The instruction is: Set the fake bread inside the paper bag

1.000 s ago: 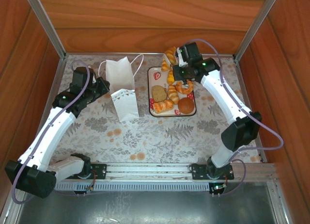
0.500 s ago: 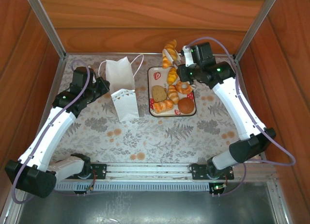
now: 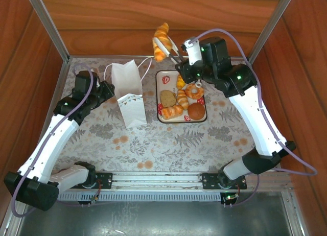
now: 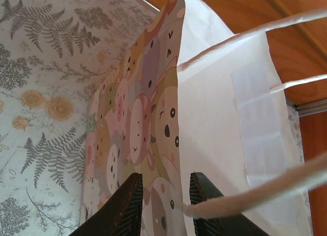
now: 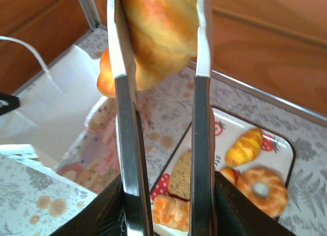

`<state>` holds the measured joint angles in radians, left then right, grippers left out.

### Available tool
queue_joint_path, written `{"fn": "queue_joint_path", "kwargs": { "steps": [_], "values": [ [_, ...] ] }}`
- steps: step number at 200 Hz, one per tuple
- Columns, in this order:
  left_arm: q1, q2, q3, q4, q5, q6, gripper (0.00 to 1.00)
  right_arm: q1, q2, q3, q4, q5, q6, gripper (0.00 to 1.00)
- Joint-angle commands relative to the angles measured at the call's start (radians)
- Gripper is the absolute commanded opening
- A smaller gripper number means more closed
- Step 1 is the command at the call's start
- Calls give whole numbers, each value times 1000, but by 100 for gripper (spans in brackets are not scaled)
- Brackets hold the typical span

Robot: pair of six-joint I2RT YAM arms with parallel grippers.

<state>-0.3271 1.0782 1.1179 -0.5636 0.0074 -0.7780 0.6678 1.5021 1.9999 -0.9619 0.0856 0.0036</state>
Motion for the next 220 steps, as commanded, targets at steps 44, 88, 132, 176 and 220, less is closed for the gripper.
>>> {"fn": "queue_joint_path", "kwargs": {
  "steps": [44,88,132,176,220],
  "values": [
    [11,-32,-5,-12,-13,19,23,148,117,115,47,2,-39,40],
    [12,-36,-15,-12,-11,23,16,199,223,164,14,12,-37,40],
    [13,-34,-19,-12,-12,21,9,225,271,157,-30,-20,-32,40],
    [13,-29,-20,-12,-14,24,8,236,297,154,-61,-46,-33,40],
    [13,-32,-23,-12,-14,22,8,245,313,155,-88,-54,-55,41]
  ]
}}
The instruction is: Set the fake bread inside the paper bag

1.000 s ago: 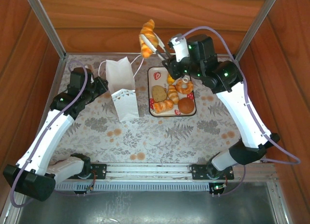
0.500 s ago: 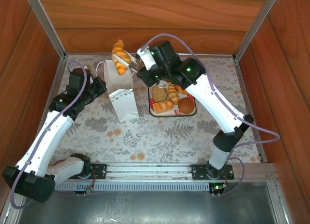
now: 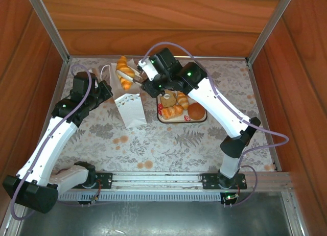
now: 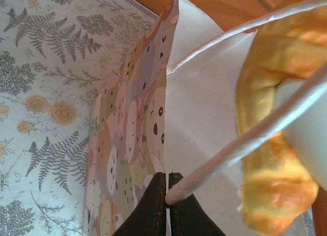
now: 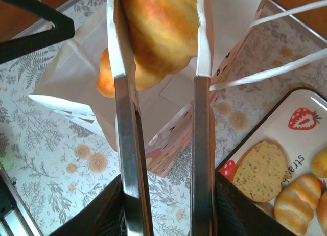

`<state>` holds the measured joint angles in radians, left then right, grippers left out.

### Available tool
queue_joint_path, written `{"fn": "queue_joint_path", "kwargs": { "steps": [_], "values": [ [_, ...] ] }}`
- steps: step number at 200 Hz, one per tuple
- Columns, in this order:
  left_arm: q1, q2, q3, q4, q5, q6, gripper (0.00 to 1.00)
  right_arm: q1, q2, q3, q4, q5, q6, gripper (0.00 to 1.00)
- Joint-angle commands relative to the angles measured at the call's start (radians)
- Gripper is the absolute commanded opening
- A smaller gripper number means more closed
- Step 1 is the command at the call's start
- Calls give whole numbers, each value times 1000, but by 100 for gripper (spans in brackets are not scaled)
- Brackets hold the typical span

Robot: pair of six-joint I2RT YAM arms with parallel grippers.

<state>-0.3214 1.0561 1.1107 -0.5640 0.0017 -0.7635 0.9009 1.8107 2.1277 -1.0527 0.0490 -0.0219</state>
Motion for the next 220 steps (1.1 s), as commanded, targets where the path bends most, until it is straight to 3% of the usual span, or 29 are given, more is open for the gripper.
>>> {"fn": "queue_joint_path", "kwargs": {
  "steps": [1,144,220],
  "values": [
    [7,-9,-15,-11,-8,8,8,12,5,28,2,-15,-30,41],
    [8,-22,-28,-11,-17,9,8,16,77,82,-129,-31,-56,41],
    [9,-30,-30,-12,-21,9,8,18,93,106,-136,12,-46,49]
  ]
}}
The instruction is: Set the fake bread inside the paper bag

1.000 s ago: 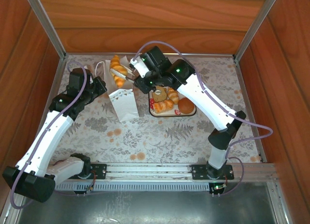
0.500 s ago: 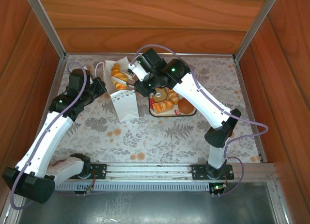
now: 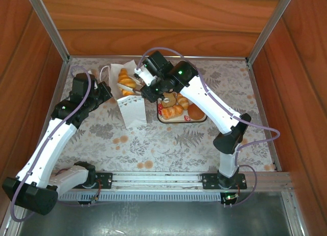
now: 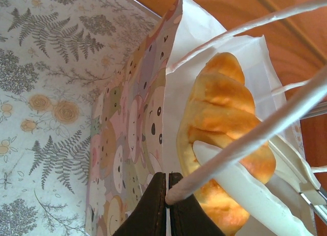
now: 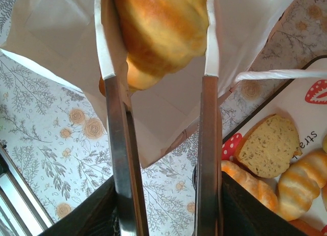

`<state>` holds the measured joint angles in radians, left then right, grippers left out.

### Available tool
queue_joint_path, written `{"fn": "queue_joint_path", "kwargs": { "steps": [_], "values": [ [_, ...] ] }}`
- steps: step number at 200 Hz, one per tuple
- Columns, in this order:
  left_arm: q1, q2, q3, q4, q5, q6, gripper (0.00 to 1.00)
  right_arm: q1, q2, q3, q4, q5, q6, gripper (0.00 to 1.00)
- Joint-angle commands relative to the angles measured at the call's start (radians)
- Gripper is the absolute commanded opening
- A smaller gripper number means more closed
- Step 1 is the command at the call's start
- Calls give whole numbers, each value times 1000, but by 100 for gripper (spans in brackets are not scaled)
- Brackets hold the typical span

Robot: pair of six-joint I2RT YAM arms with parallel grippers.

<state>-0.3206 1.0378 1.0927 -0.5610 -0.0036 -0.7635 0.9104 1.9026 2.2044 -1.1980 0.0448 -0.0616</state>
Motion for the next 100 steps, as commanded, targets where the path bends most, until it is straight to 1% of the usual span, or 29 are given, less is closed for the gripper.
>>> {"fn": "queue_joint_path", "kwargs": {
  "steps": [1,33,62,100],
  "values": [
    [7,-12,-12,-15,-15,10,8,7,1,29,9,16,-6,49],
    [8,-10,-14,-15,-19,13,8,7,-4,29,15,32,-4,55],
    [8,-7,-13,-14,-18,12,8,6,-18,26,36,50,-3,63],
    [9,-1,-10,-15,-13,14,8,4,-35,25,63,48,-1,64]
  ]
}}
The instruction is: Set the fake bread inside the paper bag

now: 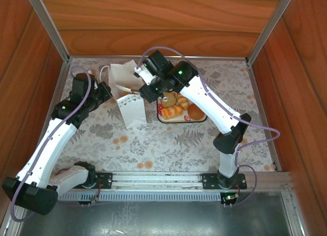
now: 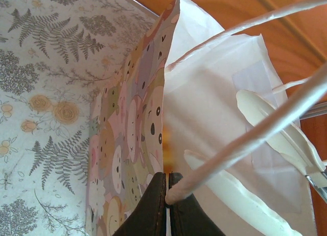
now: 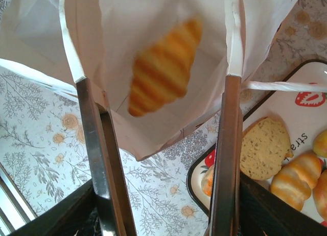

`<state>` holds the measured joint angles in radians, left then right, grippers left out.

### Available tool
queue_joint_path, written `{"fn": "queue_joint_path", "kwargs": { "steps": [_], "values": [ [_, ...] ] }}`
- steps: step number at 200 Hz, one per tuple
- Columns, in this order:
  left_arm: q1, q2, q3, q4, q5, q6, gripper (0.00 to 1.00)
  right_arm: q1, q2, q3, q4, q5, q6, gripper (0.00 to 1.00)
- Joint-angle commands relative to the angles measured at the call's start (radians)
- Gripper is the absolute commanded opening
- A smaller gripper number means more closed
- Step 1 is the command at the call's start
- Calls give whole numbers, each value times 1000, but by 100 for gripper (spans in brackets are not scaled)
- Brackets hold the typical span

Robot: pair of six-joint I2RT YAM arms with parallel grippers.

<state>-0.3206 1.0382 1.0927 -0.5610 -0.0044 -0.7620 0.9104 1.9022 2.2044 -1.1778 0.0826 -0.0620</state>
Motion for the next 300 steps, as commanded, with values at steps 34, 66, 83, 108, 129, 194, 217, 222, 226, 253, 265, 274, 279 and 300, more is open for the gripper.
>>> {"fn": "queue_joint_path", "kwargs": {
  "steps": [34,66,83,108,129,194,217,222,226,253,265,274,279,300],
  "values": [
    [9,-1,-8,-14,-11,13,8,1,-59,21,56,5,1,64],
    [9,4,-4,-14,-9,13,8,-2,-88,15,65,22,1,63],
    [10,9,2,-14,-9,14,8,-3,-105,10,75,31,2,63],
    [9,18,12,-14,-12,18,8,-10,-135,2,96,31,9,63],
    [11,25,21,-15,-12,22,8,-22,-172,-3,119,17,22,63],
    [17,31,22,-15,-15,29,8,-86,-392,-127,216,1,83,62],
    [21,29,31,-13,-7,29,10,-156,-468,-206,247,-27,114,62],
    [23,27,33,-14,-3,29,13,-177,-483,-224,250,-37,126,62],
    [24,26,35,-13,0,28,14,-197,-492,-238,252,-46,135,62],
    [30,14,43,-11,14,21,24,-321,-537,-335,250,-74,177,62],
    [32,5,44,-11,17,18,29,-367,-544,-372,242,-71,185,62],
    [33,-2,44,-11,17,17,34,-397,-543,-400,239,-70,191,62],
    [34,-8,44,-11,17,16,36,-413,-543,-415,238,-70,196,62],
    [35,-25,41,-8,18,16,47,-460,-523,-475,241,-68,207,62]
  ]
}}
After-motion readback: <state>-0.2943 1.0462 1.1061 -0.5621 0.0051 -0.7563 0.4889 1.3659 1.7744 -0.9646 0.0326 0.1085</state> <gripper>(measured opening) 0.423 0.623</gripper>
